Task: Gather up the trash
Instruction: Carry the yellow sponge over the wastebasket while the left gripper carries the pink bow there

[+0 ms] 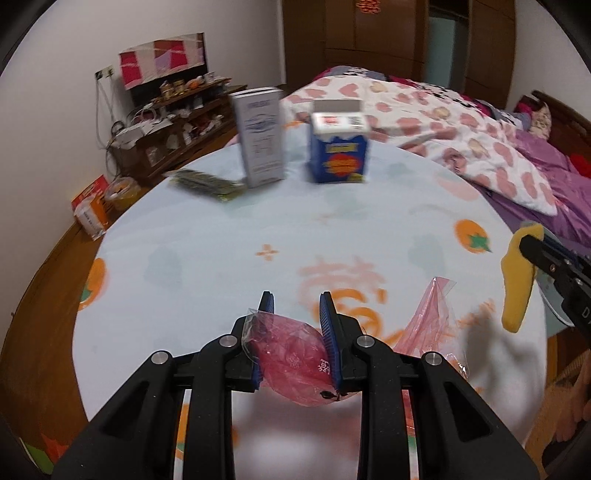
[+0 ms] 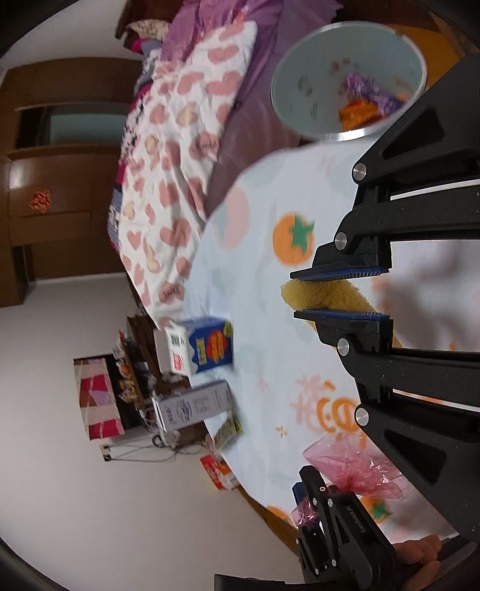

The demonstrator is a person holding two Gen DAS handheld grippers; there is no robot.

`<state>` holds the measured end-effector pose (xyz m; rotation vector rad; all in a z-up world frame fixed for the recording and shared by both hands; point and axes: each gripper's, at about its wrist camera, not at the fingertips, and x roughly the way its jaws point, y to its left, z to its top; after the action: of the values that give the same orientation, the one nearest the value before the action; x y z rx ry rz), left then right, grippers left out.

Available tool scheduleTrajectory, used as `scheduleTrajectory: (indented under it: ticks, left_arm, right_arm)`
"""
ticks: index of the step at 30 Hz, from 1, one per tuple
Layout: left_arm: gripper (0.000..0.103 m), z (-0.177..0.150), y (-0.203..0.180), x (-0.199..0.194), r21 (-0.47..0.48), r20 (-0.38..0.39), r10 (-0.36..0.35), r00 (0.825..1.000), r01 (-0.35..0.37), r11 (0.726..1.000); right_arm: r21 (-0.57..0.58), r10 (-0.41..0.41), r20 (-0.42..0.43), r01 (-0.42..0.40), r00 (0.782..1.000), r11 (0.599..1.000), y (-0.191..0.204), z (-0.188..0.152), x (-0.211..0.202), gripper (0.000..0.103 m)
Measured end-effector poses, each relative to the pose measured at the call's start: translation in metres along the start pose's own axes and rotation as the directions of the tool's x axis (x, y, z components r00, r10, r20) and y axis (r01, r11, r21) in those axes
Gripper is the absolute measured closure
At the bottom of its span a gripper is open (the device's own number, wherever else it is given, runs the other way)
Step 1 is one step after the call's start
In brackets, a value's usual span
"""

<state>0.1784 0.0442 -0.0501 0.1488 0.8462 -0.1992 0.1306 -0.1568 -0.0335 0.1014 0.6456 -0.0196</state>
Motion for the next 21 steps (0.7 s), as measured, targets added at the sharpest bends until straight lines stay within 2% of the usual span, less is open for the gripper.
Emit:
scheduleTrajectory:
  ticks: [7,21]
  left_arm:
    - [0.077,-0.006,-0.041,-0.015,0.053,0.015,-0.011,1.0,0.01,0.999]
    - [0.077,-0.025,-0.096,-0.027,0.082,-0.002,-0.044,0.999,0.044,0.996]
  right_arm:
    - [0.038,-0.047,0.02,0.046,0.999,0.998,-0.032,-0.011,-0.027,0.088]
    - [0.069,-0.102,0.037,0.1,0.994,0.993,-0.072,-0.041,-0.069,0.088]
